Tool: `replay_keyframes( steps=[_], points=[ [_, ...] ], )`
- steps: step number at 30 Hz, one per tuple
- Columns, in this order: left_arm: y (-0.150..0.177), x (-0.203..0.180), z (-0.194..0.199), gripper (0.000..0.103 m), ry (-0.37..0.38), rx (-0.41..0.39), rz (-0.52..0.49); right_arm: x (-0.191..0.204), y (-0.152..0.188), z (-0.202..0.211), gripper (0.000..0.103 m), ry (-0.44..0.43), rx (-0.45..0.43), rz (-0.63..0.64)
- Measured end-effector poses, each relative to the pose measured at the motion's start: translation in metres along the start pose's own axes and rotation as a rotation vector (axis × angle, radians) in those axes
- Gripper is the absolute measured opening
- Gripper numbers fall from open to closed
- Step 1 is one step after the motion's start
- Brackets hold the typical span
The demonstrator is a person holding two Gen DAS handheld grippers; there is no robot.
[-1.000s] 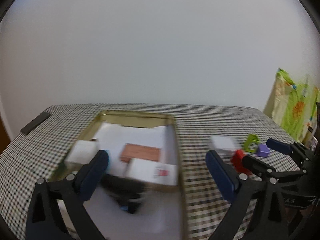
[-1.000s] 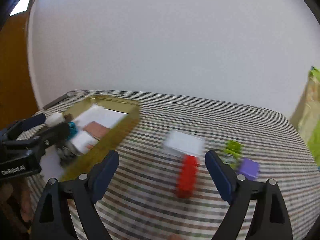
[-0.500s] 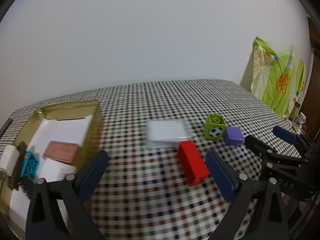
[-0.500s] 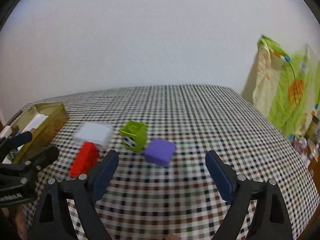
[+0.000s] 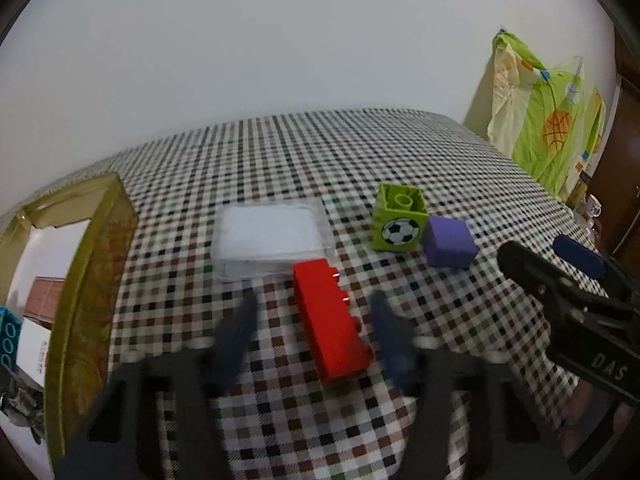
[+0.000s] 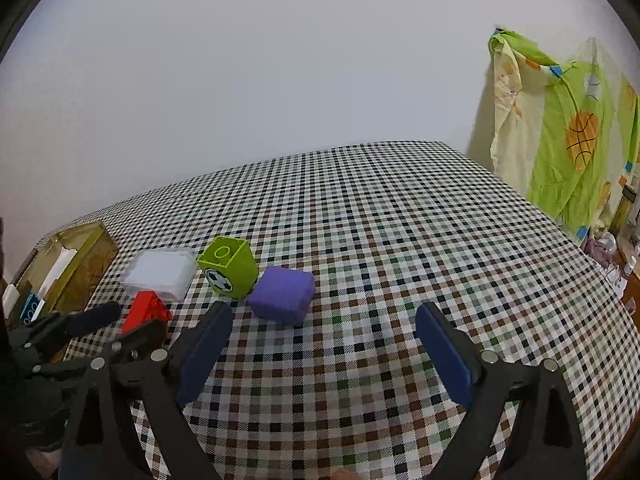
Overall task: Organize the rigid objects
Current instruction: 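Grasp the red toy brick with the left tool while the right tool reaches the purple cube, then grasp the purple cube with the right tool while the left tool lifts the red brick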
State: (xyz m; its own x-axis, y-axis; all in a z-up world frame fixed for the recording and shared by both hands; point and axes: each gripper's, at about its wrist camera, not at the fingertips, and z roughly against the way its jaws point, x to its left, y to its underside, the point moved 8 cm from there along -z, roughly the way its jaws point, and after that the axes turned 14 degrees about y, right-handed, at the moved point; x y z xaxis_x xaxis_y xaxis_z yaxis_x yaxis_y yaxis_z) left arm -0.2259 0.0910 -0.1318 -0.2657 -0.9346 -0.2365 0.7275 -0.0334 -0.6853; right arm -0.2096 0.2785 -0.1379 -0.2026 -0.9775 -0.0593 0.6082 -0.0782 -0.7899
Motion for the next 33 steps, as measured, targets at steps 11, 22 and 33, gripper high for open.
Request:
replay_keyframes(
  steps=[11, 22, 33],
  points=[
    [-0.008, 0.029, 0.022, 0.021, -0.036, -0.067, -0.003, 0.013, 0.006, -0.008, 0.094, -0.012, 0.053, 0.037],
    [-0.016, 0.058, 0.024, 0.021, -0.063, -0.1, 0.056, 0.043, 0.0, -0.032, 0.094, 0.017, 0.103, 0.104],
    [-0.016, 0.06, 0.029, 0.021, -0.023, -0.145, 0.091, 0.058, 0.002, -0.056, 0.053, 0.061, 0.194, 0.137]
  ],
)
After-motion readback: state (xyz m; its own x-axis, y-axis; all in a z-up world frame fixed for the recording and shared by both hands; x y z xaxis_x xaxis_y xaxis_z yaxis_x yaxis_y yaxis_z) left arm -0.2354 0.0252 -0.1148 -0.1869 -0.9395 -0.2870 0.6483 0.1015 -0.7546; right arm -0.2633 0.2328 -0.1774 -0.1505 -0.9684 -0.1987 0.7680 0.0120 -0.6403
